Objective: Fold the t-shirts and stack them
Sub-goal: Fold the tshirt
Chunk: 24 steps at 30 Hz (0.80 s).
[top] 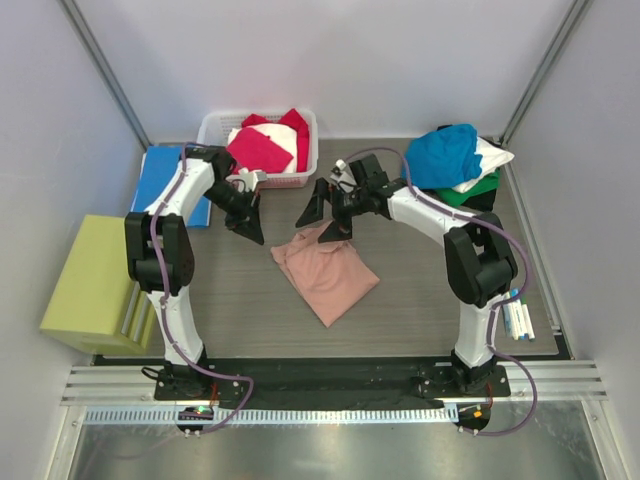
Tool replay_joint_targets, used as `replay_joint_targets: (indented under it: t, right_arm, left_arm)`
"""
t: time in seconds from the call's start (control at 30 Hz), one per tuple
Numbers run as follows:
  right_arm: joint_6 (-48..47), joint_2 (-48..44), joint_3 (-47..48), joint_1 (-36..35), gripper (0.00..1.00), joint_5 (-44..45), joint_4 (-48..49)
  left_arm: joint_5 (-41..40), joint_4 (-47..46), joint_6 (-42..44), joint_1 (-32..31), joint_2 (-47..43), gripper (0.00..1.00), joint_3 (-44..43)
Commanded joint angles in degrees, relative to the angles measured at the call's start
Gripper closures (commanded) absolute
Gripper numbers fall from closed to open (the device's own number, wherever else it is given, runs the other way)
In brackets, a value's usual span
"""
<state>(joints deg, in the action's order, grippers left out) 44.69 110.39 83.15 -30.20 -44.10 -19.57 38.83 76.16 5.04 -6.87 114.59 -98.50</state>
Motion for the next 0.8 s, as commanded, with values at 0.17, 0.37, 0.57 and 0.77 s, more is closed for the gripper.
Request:
replay_joint_targets:
  t: [0.17, 0.37, 0.57, 0.77]
  right_arm:
    - [-3.47, 11.42, 5.6, 5.32, 0.0, -2.04, -3.1]
    - [-2.94, 19.77, 16.92, 6.99, 0.0, -3.8, -4.07]
    - [-0.13, 28.2, 29.5, 6.82, 0.0, -6.52, -4.07]
    - [-0.83, 26.57, 30.84, 7.69, 0.0, -7.06, -4.6]
  left_arm:
    - [0.55, 7.25, 2.17, -0.95, -3.32, 1.0, -1.78]
    - [0.72, 7.6, 1.99, -1.65, -3.23, 1.0, -2.49]
    - [-0.24, 7.07, 1.99, -2.88, -4.54, 1.0, -0.82]
    - [-0.86, 6.63, 2.17, -3.41, -4.63, 1.0, -0.21]
